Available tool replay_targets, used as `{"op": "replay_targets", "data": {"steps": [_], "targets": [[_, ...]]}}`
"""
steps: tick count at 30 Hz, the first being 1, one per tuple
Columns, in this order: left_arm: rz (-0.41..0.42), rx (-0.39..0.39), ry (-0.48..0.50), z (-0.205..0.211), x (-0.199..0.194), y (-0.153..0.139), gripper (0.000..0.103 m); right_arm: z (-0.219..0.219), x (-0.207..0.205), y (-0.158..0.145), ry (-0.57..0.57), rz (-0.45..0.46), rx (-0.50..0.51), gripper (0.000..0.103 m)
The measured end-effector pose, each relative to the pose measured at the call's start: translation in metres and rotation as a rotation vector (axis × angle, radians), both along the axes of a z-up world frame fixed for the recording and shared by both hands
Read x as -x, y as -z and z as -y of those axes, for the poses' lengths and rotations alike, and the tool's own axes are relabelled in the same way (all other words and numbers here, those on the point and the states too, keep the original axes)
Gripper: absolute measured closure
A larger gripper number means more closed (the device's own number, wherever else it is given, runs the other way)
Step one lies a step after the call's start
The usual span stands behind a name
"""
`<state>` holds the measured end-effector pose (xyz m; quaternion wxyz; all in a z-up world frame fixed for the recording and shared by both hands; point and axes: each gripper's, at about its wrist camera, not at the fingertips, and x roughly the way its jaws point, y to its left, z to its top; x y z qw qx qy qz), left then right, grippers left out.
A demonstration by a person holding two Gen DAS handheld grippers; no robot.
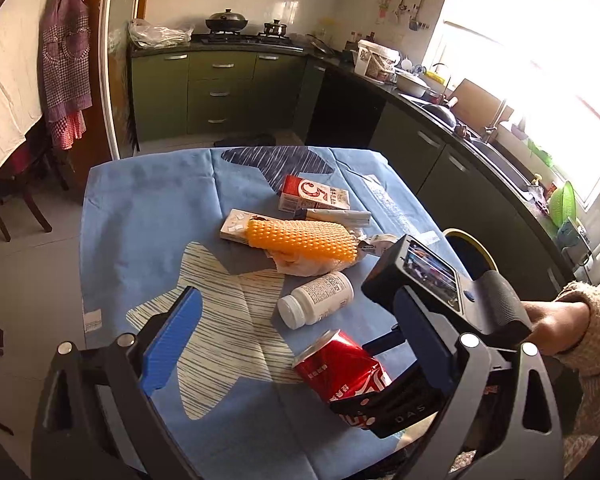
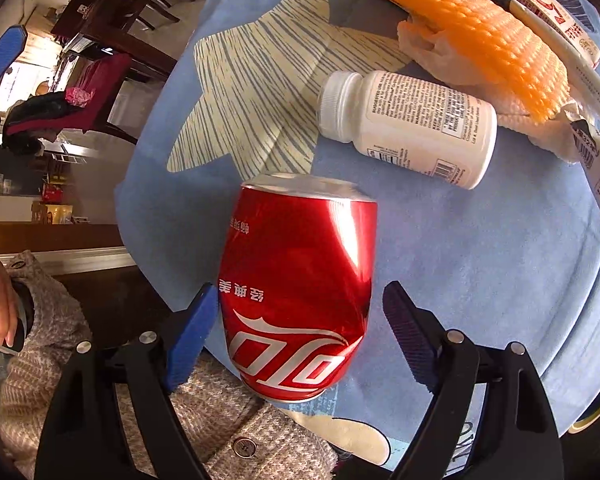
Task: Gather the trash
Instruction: 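Grasp the crushed red Coca-Cola can with the right gripper, then carry the red can over the bin and open the right gripper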
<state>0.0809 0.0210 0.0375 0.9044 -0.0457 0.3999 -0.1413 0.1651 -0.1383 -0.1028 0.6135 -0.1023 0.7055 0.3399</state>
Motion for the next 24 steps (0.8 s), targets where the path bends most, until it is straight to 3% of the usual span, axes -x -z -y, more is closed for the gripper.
{"op": "replay_targets", "data": {"steps": [4,5,13,24], "targets": [[-0.006,-0.004,0.006,0.001,0.0,0.003,0.011,-0.012,0.003,0.008,-0.025,0.003,0.018,0.021],[-0.007,-0.005,0.007,0.001,0.0,0.003,0.011,-0.013,0.004,0.008,-0.03,0.015,0.026,0.026],[-0.018,-0.008,0.006,-0.001,-0.002,0.007,0.011,-0.001,0.01,0.001,-0.052,0.07,0.048,0.027],[-0.027,-0.022,0.05,0.019,-0.006,0.007,0.011,0.06,0.011,-0.036,0.03,0.096,-0.027,0.027]]}}
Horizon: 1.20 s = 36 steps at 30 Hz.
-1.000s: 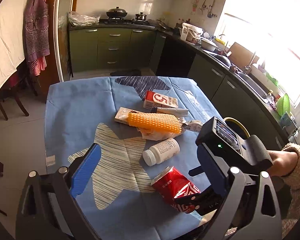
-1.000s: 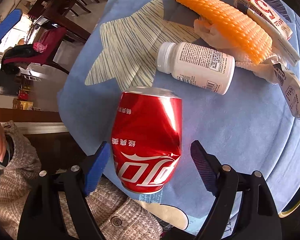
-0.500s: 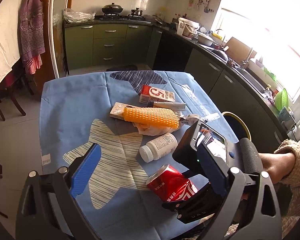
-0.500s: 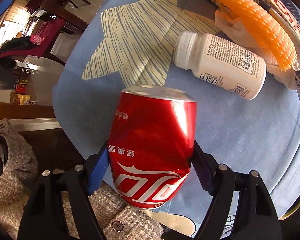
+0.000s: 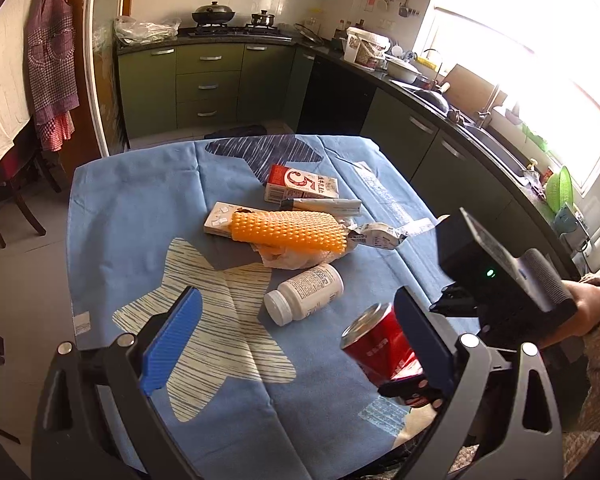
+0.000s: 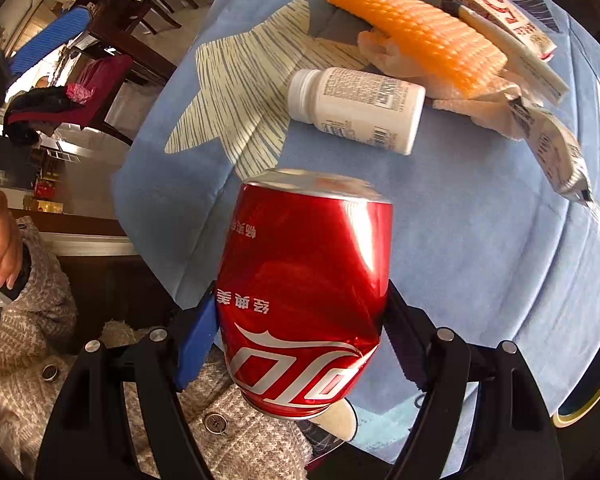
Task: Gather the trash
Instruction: 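Carry the red can over the bin and open the right gripper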
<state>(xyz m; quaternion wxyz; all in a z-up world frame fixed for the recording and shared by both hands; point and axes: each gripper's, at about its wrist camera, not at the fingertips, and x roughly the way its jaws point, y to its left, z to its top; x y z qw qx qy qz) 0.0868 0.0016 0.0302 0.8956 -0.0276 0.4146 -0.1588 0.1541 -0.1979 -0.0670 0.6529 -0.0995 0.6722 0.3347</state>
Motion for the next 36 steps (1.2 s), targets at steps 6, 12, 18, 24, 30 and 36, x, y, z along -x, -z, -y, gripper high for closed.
{"op": "replay_targets", "data": {"steps": [6,12,18,24,30,36], "targets": [[-0.006,-0.015,0.06,0.028,-0.004,0.002,0.011,0.105,-0.021,-0.037,0.225,0.084,-0.02,0.027],[-0.009,-0.024,0.106,0.05,-0.009,0.002,0.011,0.256,-0.043,-0.044,0.539,0.149,0.048,0.027],[-0.014,-0.031,0.12,0.061,-0.013,0.003,0.011,0.357,-0.068,-0.004,0.768,0.155,0.193,0.027],[-0.028,-0.048,0.094,0.057,-0.018,0.004,0.011,0.401,-0.092,0.045,0.863,0.105,0.263,0.027],[-0.047,-0.059,0.065,0.047,-0.024,0.008,0.011,0.422,-0.096,0.068,0.894,0.078,0.253,0.026],[-0.105,-0.049,0.132,0.054,-0.037,0.026,0.011,0.418,-0.087,0.052,0.866,0.11,0.212,0.026]]}}
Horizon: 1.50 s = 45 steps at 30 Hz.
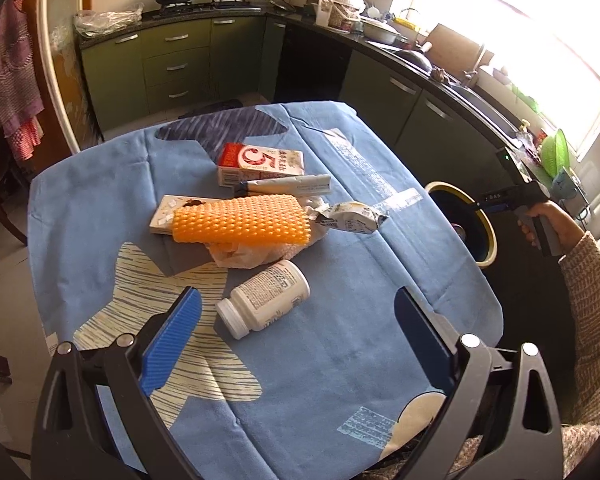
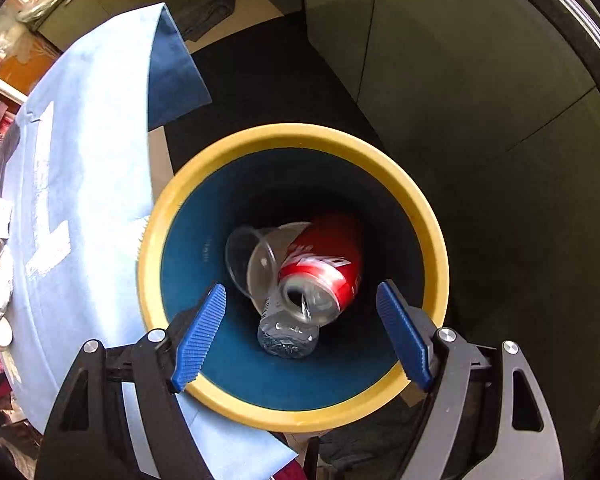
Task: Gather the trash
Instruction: 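Carry the red can over the bin and open the right gripper, then grasp the white pill bottle around its body with the left gripper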
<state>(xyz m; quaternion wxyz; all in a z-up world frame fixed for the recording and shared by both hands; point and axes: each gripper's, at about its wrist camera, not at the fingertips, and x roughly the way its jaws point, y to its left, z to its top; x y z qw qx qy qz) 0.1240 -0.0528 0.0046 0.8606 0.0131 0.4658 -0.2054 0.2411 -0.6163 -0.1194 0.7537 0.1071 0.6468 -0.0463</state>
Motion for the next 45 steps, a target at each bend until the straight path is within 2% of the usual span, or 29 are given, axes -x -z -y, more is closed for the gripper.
{"op": "replay_targets", "data": {"steps": [3,10,13,15,17,19,22,27,30,32,36,45], "targets": [[-0.007,-0.034,0.085,0.013,-0.003,0.013,0.011,-0.005,0.003,-0.007,-0.015,0.009,-0.004,0.026],[0.057,-0.225,0.281,0.032,-0.012,0.04,0.011,-0.018,0.002,-0.012,-0.044,0.002,-0.014,0.025],[0.022,-0.267,0.322,0.035,-0.025,0.054,0.011,-0.026,-0.006,-0.006,-0.05,-0.005,-0.022,0.025],[-0.007,-0.277,0.344,0.036,-0.033,0.062,0.012,-0.03,-0.007,-0.003,-0.052,-0.008,-0.024,0.025],[-0.04,-0.283,0.374,0.038,-0.038,0.071,0.018,-0.031,-0.006,-0.003,-0.058,-0.014,-0.027,0.025],[-0.068,-0.276,0.418,0.042,-0.04,0.077,0.032,-0.031,-0.005,-0.001,-0.06,-0.018,-0.033,0.024],[-0.084,-0.297,0.444,0.044,-0.043,0.085,0.041,-0.03,-0.004,0.001,-0.057,-0.02,-0.041,0.022],[-0.112,-0.314,0.456,0.045,-0.05,0.099,0.042,-0.03,0.0,0.005,-0.063,-0.026,-0.052,0.022],[-0.13,-0.334,0.481,0.047,-0.048,0.107,0.054,-0.03,0.002,0.006,-0.068,-0.028,-0.058,0.022],[-0.13,-0.353,0.494,0.048,-0.044,0.111,0.056,-0.03,0.003,0.007,-0.07,-0.029,-0.061,0.022],[-0.129,-0.339,0.476,0.045,-0.042,0.11,0.057,-0.029,0.004,0.008,-0.072,-0.026,-0.073,0.022],[-0.098,-0.297,0.491,0.066,-0.036,0.087,0.058,-0.031,0.016,0.005,-0.094,-0.014,-0.102,0.022]]}}
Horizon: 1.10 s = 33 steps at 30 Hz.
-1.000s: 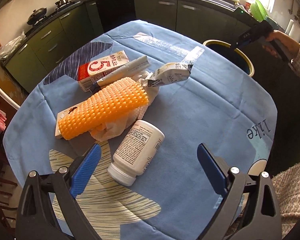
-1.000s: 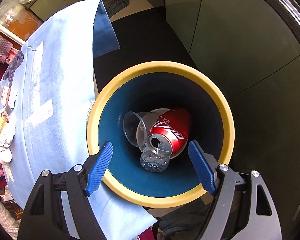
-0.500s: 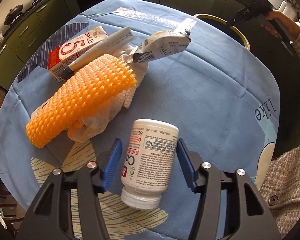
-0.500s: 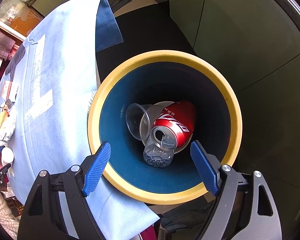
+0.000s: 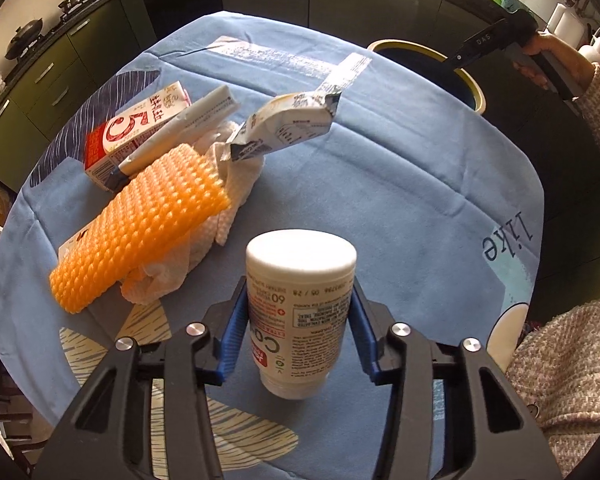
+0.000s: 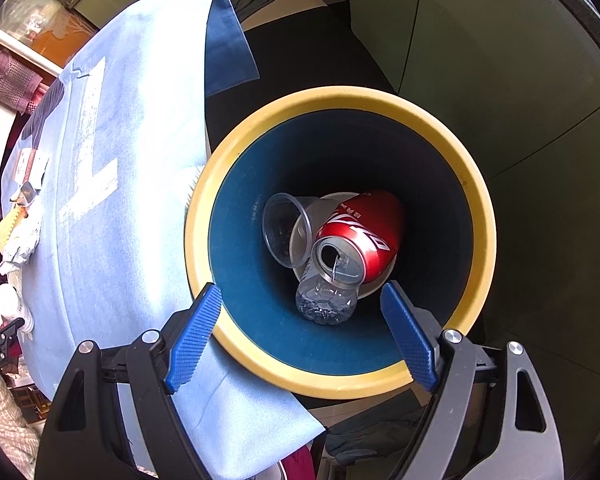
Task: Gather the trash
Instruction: 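Grasp the white pill bottle around its body with the left gripper, then carry the pill bottle over the bin and open the left gripper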
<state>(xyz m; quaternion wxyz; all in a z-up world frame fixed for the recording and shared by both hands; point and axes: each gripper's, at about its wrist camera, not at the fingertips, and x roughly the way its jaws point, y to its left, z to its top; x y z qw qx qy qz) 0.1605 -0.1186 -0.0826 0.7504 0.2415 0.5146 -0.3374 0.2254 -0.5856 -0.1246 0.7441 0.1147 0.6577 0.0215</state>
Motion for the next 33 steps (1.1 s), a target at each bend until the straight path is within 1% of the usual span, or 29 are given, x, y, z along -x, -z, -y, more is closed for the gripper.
{"op": "replay_targets", "data": {"steps": [7,12,14,17,20,22,25,27,30,33], "targets": [[0.016,0.021,0.043,0.025,0.003,-0.013,0.058,0.002,0.012,-0.004,-0.015,0.014,-0.019,0.022],[0.036,0.035,0.047,0.036,0.005,-0.024,0.058,0.005,0.019,-0.006,-0.024,0.02,-0.03,0.022],[0.03,0.042,0.051,0.041,0.005,-0.028,0.058,0.006,0.022,-0.008,-0.028,0.024,-0.031,0.022],[0.031,0.049,0.062,0.053,0.004,-0.037,0.058,0.009,0.028,-0.013,-0.029,0.037,-0.032,0.022],[0.027,0.06,0.086,0.075,0.0,-0.048,0.058,0.015,0.036,-0.025,-0.021,0.067,-0.039,0.022],[0.042,0.064,0.113,0.096,-0.003,-0.058,0.058,0.021,0.044,-0.034,-0.016,0.089,-0.048,0.022],[0.035,0.102,0.156,0.14,-0.016,-0.073,0.058,0.031,0.054,-0.045,0.001,0.117,-0.057,0.022],[0.042,0.13,0.197,0.175,-0.02,-0.077,0.058,0.036,0.061,-0.053,0.013,0.136,-0.073,0.022],[0.01,0.183,0.227,0.229,-0.032,-0.075,0.058,0.045,0.072,-0.065,0.026,0.164,-0.076,0.022],[0.003,0.182,0.234,0.284,-0.046,-0.057,0.058,0.055,0.082,-0.074,0.047,0.184,-0.074,0.022]]}}
